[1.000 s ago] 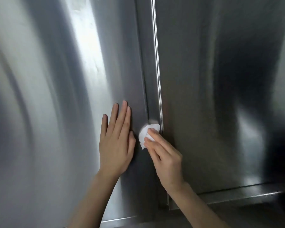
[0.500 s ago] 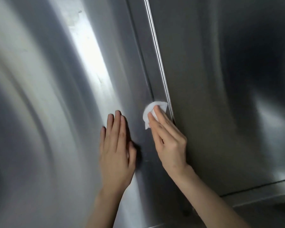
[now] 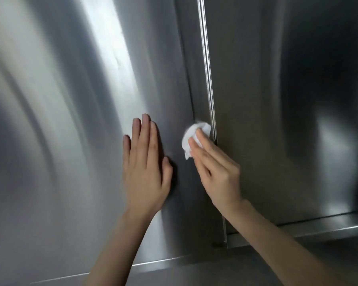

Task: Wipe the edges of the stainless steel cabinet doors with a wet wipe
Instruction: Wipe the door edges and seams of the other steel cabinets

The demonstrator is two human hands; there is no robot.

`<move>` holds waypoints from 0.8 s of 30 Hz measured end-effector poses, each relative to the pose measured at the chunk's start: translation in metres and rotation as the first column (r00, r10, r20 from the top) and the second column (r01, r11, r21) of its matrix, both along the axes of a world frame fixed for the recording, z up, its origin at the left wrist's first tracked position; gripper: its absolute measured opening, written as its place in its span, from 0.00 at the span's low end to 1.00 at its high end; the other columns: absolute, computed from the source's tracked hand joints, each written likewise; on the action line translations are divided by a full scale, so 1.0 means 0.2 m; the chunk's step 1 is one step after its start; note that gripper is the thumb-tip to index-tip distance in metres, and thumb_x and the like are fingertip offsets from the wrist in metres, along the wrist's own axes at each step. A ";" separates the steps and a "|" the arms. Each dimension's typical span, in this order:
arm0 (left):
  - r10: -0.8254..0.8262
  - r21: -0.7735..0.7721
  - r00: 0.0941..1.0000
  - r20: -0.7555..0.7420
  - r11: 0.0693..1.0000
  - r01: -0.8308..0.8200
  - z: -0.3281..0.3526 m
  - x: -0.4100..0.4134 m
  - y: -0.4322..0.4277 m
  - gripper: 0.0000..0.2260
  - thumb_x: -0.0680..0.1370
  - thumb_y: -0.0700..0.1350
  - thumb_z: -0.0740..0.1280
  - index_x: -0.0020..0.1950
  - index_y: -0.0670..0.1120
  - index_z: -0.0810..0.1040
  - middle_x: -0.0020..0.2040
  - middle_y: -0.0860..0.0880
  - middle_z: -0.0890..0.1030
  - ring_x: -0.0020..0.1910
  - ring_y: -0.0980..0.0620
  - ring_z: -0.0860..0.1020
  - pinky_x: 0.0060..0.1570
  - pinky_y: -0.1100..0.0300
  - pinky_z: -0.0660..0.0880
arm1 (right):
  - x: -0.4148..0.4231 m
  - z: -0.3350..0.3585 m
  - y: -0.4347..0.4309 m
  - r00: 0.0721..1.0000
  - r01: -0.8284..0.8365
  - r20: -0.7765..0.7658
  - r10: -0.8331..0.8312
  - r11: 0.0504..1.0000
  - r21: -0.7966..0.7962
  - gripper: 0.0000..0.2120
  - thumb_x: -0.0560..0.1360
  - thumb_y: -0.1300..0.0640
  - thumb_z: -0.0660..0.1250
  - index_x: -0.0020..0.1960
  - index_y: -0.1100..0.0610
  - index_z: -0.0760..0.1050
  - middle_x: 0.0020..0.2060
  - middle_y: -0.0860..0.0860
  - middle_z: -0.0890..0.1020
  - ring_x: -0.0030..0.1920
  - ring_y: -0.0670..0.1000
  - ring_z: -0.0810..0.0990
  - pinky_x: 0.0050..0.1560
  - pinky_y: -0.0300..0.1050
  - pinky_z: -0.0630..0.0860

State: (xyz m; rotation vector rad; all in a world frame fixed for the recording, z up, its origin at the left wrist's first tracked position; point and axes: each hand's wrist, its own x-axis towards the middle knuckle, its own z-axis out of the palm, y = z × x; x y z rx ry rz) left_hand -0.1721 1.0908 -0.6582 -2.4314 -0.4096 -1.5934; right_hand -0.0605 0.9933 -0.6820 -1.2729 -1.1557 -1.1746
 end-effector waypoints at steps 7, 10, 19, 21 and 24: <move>-0.016 0.113 0.988 -0.152 0.993 0.034 -0.23 -0.03 0.00 0.28 0.78 0.42 0.58 0.76 0.39 0.55 0.77 0.42 0.55 0.78 0.45 0.50 0.76 0.48 0.47 | 0.13 -0.27 -0.26 0.934 0.151 0.356 0.011 0.893 -0.424 0.14 0.71 0.71 0.71 0.57 0.66 0.78 0.56 0.60 0.80 0.58 0.54 0.79 0.54 0.47 0.80; -0.039 0.099 0.991 -0.126 0.994 0.051 -0.25 -0.02 -0.01 0.27 0.78 0.41 0.57 0.76 0.37 0.57 0.77 0.42 0.55 0.78 0.44 0.52 0.77 0.49 0.47 | 0.18 -0.18 -0.31 0.893 0.184 0.450 -0.004 0.915 -0.358 0.11 0.74 0.70 0.69 0.57 0.67 0.78 0.57 0.60 0.80 0.60 0.55 0.78 0.54 0.48 0.79; -0.030 0.064 0.991 -0.133 0.997 0.039 -0.29 -0.01 -0.04 0.27 0.78 0.41 0.57 0.76 0.37 0.57 0.77 0.39 0.57 0.77 0.43 0.52 0.77 0.50 0.45 | 0.26 -0.26 -0.28 0.811 0.254 0.582 0.052 0.865 -0.432 0.07 0.75 0.66 0.69 0.52 0.65 0.82 0.53 0.59 0.82 0.57 0.56 0.80 0.62 0.58 0.73; -0.032 0.061 0.983 -0.179 0.997 0.043 -0.35 -0.01 -0.06 0.27 0.78 0.42 0.57 0.76 0.38 0.56 0.76 0.41 0.55 0.77 0.41 0.52 0.76 0.47 0.48 | 0.24 -0.38 -0.31 0.807 0.259 0.586 0.078 0.844 -0.469 0.06 0.76 0.65 0.68 0.50 0.63 0.83 0.52 0.56 0.83 0.55 0.52 0.81 0.56 0.53 0.76; -0.033 0.063 0.977 -0.209 0.997 0.047 -0.43 -0.02 -0.08 0.26 0.78 0.42 0.56 0.75 0.37 0.58 0.76 0.39 0.59 0.76 0.39 0.57 0.74 0.43 0.55 | 0.22 -0.47 -0.32 0.792 0.273 0.603 0.102 0.824 -0.497 0.07 0.75 0.66 0.68 0.47 0.60 0.84 0.49 0.52 0.85 0.51 0.49 0.83 0.38 0.45 0.73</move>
